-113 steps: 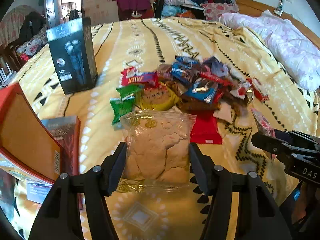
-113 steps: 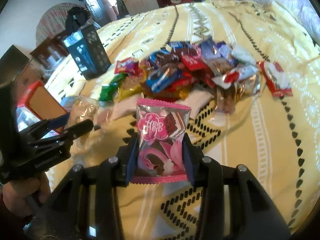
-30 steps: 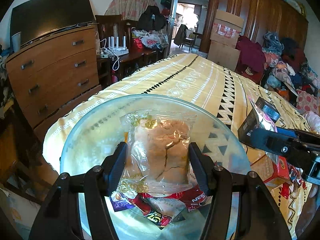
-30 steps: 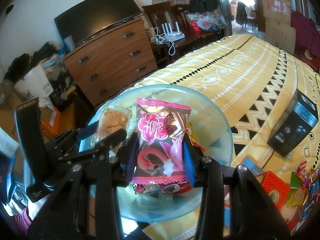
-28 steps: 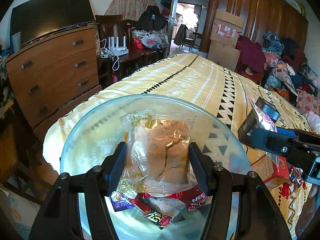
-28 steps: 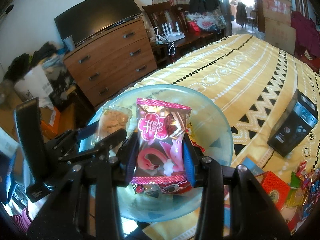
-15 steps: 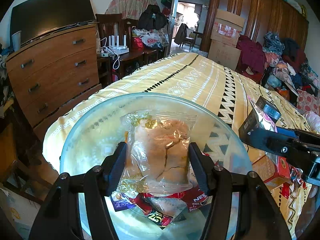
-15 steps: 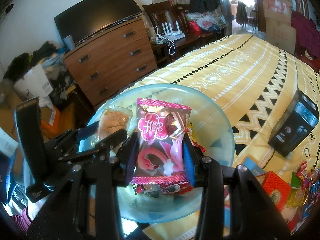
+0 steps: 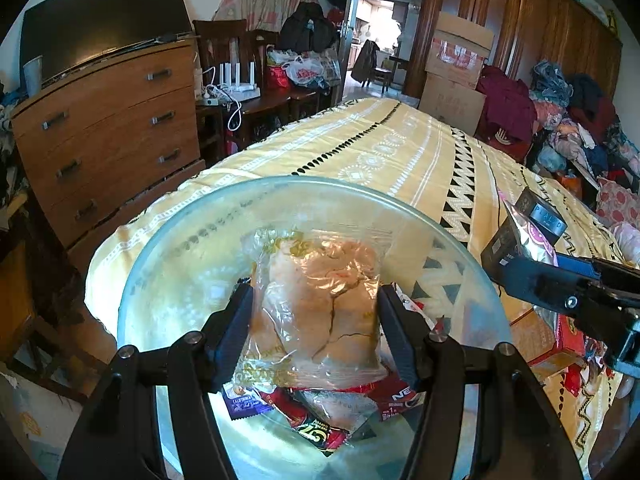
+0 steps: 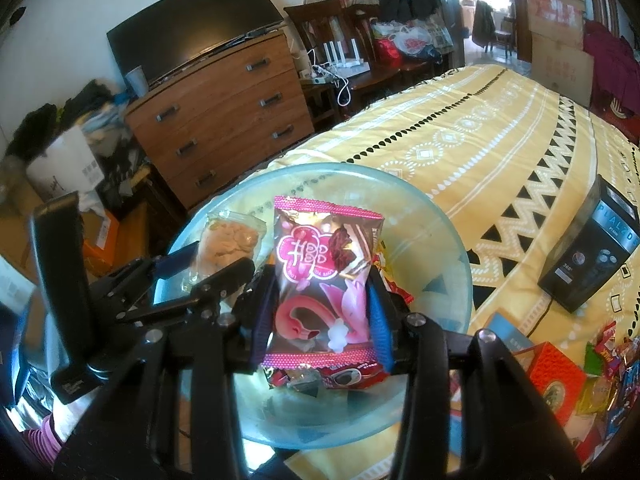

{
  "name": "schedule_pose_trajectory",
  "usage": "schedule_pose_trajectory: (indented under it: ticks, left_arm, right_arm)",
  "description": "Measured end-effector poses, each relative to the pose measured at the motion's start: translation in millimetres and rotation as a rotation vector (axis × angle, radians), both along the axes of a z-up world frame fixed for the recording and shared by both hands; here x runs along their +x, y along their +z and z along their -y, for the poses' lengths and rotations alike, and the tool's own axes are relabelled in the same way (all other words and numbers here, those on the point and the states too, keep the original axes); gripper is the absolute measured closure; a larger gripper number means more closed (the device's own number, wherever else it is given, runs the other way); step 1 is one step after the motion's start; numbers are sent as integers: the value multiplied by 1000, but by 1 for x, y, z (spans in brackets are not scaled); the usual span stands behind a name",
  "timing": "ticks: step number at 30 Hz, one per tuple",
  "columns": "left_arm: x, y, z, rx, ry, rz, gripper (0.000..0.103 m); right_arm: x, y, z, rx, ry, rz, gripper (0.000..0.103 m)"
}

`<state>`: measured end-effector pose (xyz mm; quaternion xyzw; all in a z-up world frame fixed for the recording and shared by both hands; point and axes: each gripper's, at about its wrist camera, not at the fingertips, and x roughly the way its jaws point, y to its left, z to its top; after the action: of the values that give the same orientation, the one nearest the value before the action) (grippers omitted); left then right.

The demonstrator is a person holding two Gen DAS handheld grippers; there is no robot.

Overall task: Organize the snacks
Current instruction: 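Carry the wafer and cookie bag over the glass bowl and open both tools, then move both tools back to the snack pile on the bed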

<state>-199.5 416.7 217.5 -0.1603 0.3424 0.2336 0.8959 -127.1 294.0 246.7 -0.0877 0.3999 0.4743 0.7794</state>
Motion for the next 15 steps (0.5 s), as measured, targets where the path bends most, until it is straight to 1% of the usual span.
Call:
schedule_pose_trajectory:
  ticks: [2,3,4,11,13,15]
  left_arm:
    - [-1,0,0,2,7,-1,34]
    - [-1,0,0,1,9,2,31]
    - [-2,0,-1,4,15,4,30]
    - [-1,1,3,13,29,4,28]
    - [0,3,7,17,25,9,28]
    - [0,9,16,32,13,26,28]
  right_arm:
    - [0,0,0,-2,-3,5,56]
    - [1,-1,0,1,-6,5,54]
    - [1,-1,1,2,-9,4,52]
    - [2,1,12,28,-14,3,50]
    - [1,4,19,45,-24,15,47]
    - [-2,9,31,73,-37,36,46]
